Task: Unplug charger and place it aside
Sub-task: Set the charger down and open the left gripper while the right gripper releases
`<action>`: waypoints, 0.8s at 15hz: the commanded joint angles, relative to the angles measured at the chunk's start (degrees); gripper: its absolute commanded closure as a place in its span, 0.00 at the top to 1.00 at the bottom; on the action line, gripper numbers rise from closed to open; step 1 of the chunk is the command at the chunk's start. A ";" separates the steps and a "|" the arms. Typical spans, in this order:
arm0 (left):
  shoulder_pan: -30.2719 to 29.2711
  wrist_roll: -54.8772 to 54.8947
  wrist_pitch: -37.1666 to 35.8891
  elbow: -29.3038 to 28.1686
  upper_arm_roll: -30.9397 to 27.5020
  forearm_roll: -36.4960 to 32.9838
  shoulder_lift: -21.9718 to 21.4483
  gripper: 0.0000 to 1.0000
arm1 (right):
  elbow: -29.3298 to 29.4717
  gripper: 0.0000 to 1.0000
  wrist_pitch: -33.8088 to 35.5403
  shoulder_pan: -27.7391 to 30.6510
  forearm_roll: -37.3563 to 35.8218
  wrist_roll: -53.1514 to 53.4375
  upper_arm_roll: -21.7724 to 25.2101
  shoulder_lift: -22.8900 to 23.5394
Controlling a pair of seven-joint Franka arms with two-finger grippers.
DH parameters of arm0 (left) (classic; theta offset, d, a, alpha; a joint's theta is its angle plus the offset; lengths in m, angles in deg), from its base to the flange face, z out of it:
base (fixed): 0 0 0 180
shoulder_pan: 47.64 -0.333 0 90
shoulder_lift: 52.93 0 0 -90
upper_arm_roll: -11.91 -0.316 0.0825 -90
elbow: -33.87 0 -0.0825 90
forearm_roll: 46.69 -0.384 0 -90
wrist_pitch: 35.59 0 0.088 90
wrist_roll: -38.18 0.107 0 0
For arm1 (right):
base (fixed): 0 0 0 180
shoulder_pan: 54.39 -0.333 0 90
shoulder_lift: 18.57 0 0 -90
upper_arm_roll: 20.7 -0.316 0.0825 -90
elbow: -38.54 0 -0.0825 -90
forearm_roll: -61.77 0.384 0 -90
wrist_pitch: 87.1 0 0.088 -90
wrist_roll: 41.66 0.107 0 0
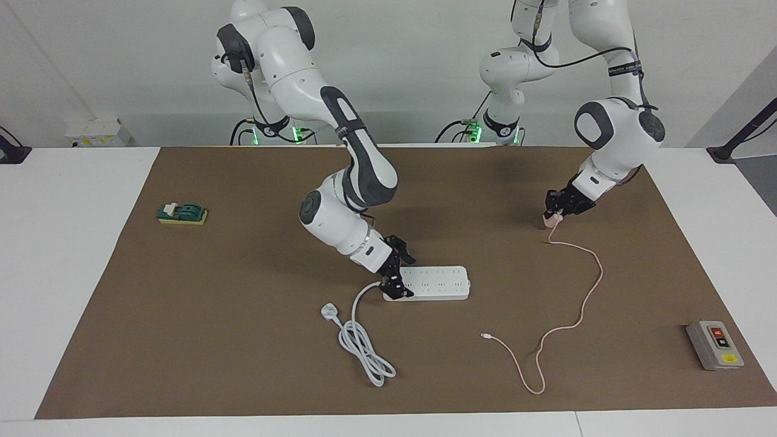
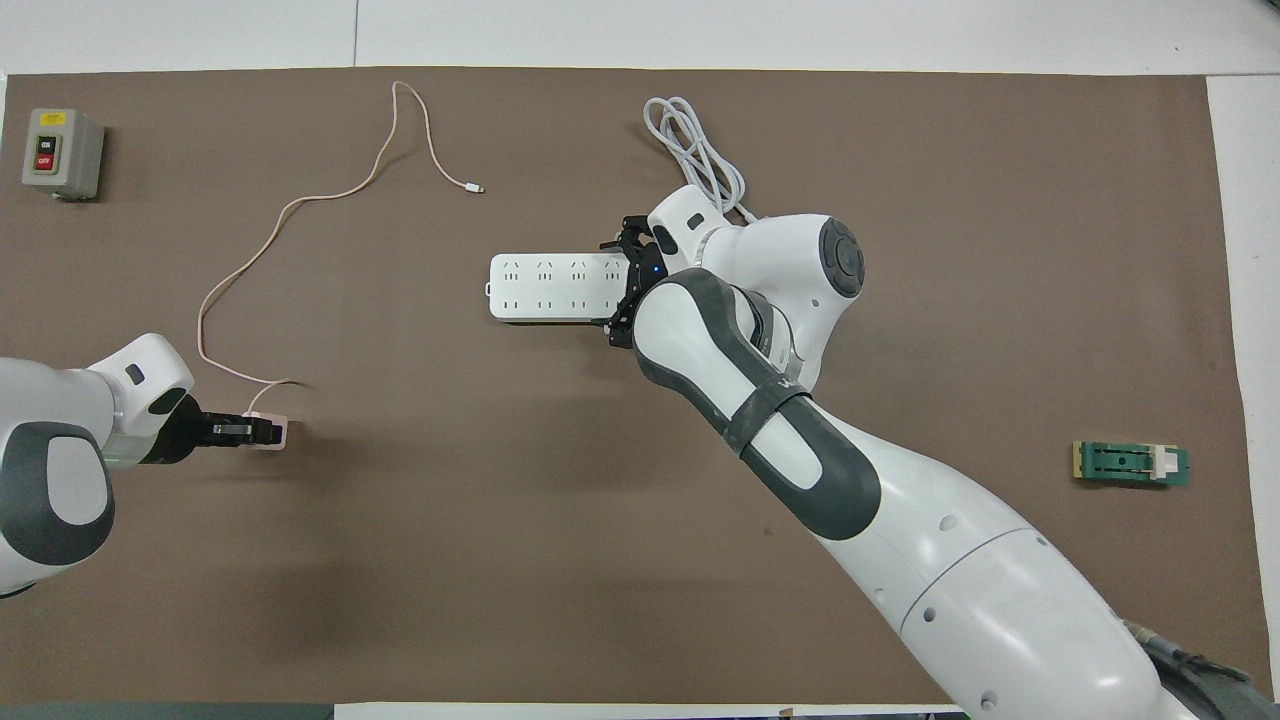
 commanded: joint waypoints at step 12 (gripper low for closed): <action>-8.10 2.55 2.61 -2.75 0.10 -0.96 -1.49 1.00 | -3.68 1.00 16.94 5.95 -15.61 21.55 1.37 -14.99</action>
